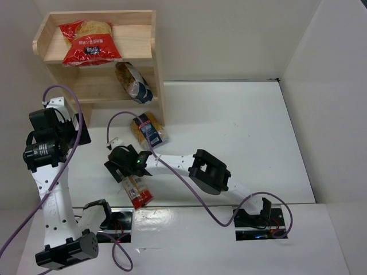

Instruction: Place and organize the pasta boxes and bags onto the shelf

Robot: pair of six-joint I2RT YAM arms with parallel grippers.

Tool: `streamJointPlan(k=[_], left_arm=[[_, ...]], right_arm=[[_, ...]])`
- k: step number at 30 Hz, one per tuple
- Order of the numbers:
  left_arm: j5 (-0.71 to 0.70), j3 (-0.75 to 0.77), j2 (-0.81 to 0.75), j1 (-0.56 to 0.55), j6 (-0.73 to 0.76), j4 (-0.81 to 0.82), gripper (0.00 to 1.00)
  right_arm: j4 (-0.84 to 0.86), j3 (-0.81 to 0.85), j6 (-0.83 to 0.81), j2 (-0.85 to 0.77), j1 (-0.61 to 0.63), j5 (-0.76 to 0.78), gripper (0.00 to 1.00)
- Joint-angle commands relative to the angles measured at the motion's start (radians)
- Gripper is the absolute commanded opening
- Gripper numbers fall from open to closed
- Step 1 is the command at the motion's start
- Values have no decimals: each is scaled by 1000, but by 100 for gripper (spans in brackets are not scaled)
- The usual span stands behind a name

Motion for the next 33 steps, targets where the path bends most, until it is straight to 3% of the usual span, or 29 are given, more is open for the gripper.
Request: streamJointPlan(k=[1, 10, 12, 13, 14, 15, 16, 17, 22, 33], left_arm=[[9, -5, -29, 7, 8, 22, 100], [18, -5, -40, 7, 17, 22, 100], [27, -5, -40, 7, 17, 22, 100], [28, -5, -40, 7, 17, 22, 100], [28, -5, -40, 7, 17, 22, 100], [28, -5, -40, 7, 17, 22, 100], [28, -5, -40, 7, 17, 22, 100], [28, -5, -40, 7, 17, 22, 100], [40, -5, -49, 7, 26, 31, 100], [60, -36, -80, 7, 35, 59, 100]], right_arm=[[-161, -61, -8, 198, 6, -68, 99], [-172, -61, -81, 256, 16, -108, 99], [-181, -72, -94, 256, 16, -119, 86], [-181, -72, -94, 265, 16, -119, 74], [-181, -83, -94, 265, 16, -130, 60], [-181, -83, -104, 265, 16, -145, 30], [-181, -83, -104, 274, 16, -154, 10], [-205, -83, -114, 275, 16, -154, 0], [-245, -107, -164, 212, 25, -197, 0], [-202, -209, -209, -153, -63, -128, 0]])
